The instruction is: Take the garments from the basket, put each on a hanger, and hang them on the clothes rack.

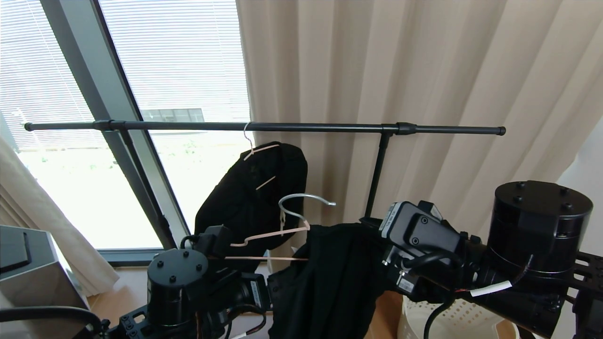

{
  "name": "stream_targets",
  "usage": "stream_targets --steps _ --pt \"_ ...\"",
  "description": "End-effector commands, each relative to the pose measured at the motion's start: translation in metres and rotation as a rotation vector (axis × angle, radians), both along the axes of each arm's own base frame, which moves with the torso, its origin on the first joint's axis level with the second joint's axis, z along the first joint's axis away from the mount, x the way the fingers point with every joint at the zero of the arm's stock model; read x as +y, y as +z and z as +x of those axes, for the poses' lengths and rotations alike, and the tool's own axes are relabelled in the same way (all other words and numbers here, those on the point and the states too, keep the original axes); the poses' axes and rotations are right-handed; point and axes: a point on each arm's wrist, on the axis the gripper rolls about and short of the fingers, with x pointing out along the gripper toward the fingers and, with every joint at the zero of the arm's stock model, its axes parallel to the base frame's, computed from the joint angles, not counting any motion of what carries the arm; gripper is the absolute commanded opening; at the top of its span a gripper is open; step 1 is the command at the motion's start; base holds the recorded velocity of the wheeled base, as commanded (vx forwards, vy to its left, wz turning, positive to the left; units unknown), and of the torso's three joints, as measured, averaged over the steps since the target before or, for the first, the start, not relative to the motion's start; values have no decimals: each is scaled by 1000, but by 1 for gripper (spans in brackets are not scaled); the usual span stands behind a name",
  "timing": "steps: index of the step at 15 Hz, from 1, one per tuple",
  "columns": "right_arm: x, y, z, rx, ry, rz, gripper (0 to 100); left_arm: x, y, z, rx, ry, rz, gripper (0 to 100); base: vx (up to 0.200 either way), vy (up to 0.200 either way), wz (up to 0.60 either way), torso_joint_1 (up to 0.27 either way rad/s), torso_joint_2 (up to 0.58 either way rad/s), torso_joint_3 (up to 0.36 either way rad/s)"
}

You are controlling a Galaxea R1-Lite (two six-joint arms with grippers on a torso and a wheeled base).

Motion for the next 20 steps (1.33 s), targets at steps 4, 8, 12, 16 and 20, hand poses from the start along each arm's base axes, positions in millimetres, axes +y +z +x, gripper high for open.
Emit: stream_targets --steps 4,8,12,16,20 --pt "5 7 3 21 -17 70 0 -6 -11 -9 25 -43 45 100 0 0 0 0 0 0" --pt "4 12 3 14 -21 91 0 -8 -24 -9 51 -58 98 100 0 0 0 0 0 0" --pt "4 8 3 27 -21 76 0 -8 -18 -7 -10 -26 60 100 0 0 0 0 0 0" --pt "6 6 5 32 -21 72 0 1 -14 -17 -101 -40 73 100 0 0 0 0 0 0" --pt "8 3 15 45 -45 78 0 4 -24 -23 -87 -64 146 100 0 0 0 0 0 0"
